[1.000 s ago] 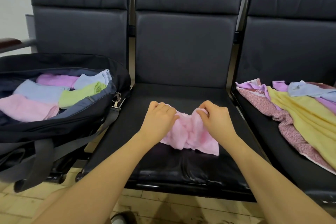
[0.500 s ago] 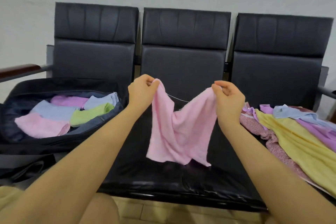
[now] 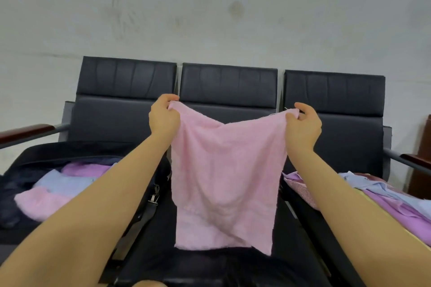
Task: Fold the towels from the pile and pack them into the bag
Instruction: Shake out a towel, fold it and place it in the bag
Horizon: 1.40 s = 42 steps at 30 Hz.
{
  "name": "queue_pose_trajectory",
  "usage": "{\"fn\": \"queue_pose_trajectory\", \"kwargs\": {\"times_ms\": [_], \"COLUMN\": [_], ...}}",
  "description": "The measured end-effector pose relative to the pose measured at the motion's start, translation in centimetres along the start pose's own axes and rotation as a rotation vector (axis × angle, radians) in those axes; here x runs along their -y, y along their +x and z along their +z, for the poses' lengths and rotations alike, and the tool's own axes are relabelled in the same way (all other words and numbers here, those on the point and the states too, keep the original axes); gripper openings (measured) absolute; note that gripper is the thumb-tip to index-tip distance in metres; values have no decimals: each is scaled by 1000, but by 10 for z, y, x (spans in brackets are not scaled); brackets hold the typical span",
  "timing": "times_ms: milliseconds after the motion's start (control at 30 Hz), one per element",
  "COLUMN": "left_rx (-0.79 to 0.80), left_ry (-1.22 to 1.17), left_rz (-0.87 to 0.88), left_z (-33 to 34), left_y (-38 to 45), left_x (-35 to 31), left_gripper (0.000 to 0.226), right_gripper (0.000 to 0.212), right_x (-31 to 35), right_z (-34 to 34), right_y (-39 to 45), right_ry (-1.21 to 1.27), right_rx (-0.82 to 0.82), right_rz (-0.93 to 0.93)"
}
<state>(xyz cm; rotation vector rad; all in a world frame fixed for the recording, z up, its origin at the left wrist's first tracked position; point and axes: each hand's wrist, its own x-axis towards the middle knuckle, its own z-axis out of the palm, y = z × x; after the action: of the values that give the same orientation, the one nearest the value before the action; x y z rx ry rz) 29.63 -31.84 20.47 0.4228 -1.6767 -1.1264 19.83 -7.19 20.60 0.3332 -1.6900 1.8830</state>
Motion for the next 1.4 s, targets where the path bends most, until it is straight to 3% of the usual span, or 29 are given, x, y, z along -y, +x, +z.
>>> {"fn": "queue_pose_trajectory", "kwargs": {"times_ms": [233,367,433,667,833,1067,1333,1400], "left_rx": [181,88,25,-18,32,-96,-160,-152], "left_ry": [-77,103,28,-286,-255,-309,-456,-434], "left_rz": [-145,-202,-239,-421,-425,-383,-412,-345], "left_z": [4,8,9,9,8,15,17,14], "left_y": [-13,-23,-29,-44,-40,-31,-2,1], "left_x": [21,41,51,76,87,81,48,30], "left_gripper": [69,43,34,36,45,25,35,37], "right_gripper": [44,36,29,40,24,27,35,37], "right_x": [-29,-47,-57,-83,-93,-82,-42,-32], "right_z": [-6,-9,-11,-16,-17,-7,5,6], "right_y": [-5,-8,-12,-17,-14,-8,15,20], "right_ry": [-105,-111,-124,-259,-344,-190,33,79], "right_rx": [11,13,39,111,102,-16,-140,-152], "right_rz": [138,254,252,237,231,204,150,149]}}
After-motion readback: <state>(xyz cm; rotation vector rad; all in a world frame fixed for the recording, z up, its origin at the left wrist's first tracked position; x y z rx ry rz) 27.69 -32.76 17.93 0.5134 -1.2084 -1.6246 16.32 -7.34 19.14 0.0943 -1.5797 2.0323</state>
